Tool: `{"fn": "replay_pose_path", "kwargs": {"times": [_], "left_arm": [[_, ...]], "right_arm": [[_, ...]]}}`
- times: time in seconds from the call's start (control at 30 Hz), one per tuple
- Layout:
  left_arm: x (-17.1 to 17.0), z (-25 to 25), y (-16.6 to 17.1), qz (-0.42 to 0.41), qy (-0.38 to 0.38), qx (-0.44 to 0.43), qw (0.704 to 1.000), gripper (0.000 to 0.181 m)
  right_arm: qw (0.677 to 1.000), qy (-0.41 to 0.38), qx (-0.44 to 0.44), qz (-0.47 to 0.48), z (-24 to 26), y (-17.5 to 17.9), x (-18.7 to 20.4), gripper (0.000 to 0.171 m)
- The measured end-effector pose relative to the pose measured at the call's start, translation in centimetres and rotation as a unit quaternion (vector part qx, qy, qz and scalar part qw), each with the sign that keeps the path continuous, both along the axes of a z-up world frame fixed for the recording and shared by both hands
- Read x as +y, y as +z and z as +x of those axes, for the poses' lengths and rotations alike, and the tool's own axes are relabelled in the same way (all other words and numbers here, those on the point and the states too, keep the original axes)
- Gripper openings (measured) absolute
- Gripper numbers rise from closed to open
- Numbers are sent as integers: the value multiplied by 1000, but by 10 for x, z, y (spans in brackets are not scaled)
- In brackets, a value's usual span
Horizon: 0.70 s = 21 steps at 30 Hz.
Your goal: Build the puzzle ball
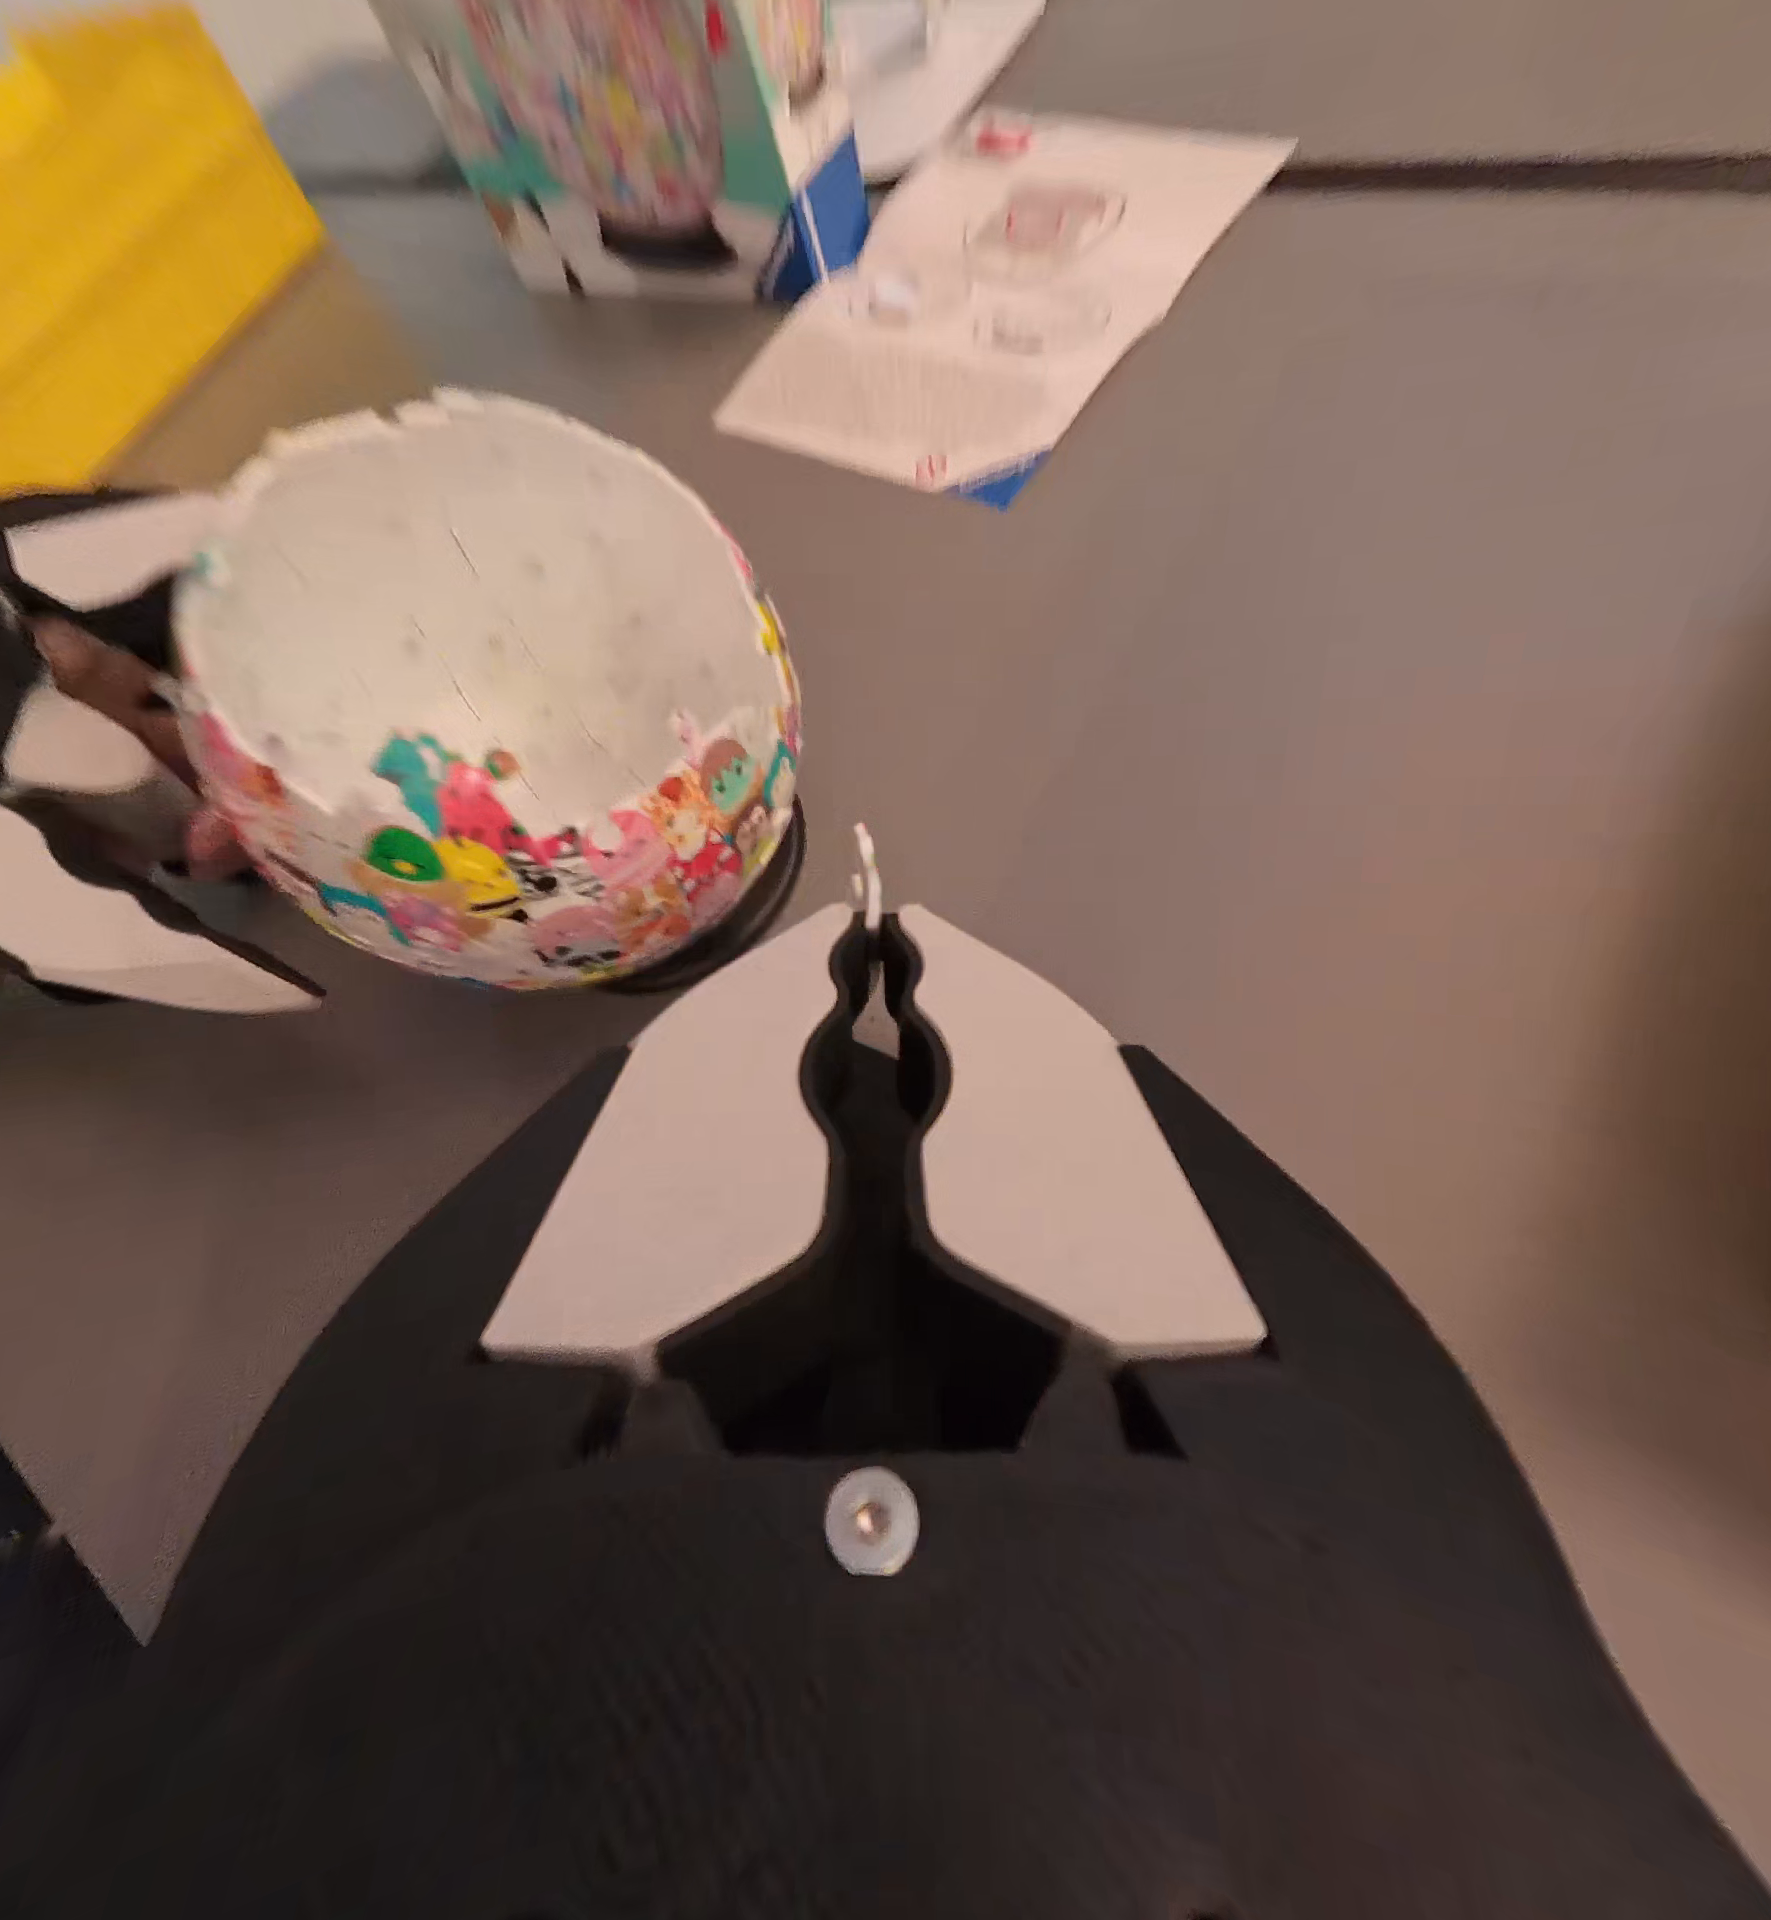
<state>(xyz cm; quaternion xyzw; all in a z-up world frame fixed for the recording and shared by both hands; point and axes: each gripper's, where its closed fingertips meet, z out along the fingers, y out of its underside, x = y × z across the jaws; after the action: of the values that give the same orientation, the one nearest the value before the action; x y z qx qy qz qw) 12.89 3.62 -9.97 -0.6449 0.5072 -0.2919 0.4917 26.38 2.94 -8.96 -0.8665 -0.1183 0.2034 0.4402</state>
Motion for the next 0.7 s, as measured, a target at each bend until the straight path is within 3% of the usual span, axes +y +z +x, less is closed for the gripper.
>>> {"fn": "replay_pose_path", "kwargs": {"times": [0.1,0.3,0.7], "left_arm": [[5,4,3,5,6,-9,1000,124],[10,8,1,6,4,1,1000,122],[7,10,0,3,-18,1,1000,112]], "right_arm": [[998,34,-35,-49,-3,-22,8,3],[988,81,-9,-134,-15,-43,20,3],[963,142,49,-225,-40,-57,19,3]]}}
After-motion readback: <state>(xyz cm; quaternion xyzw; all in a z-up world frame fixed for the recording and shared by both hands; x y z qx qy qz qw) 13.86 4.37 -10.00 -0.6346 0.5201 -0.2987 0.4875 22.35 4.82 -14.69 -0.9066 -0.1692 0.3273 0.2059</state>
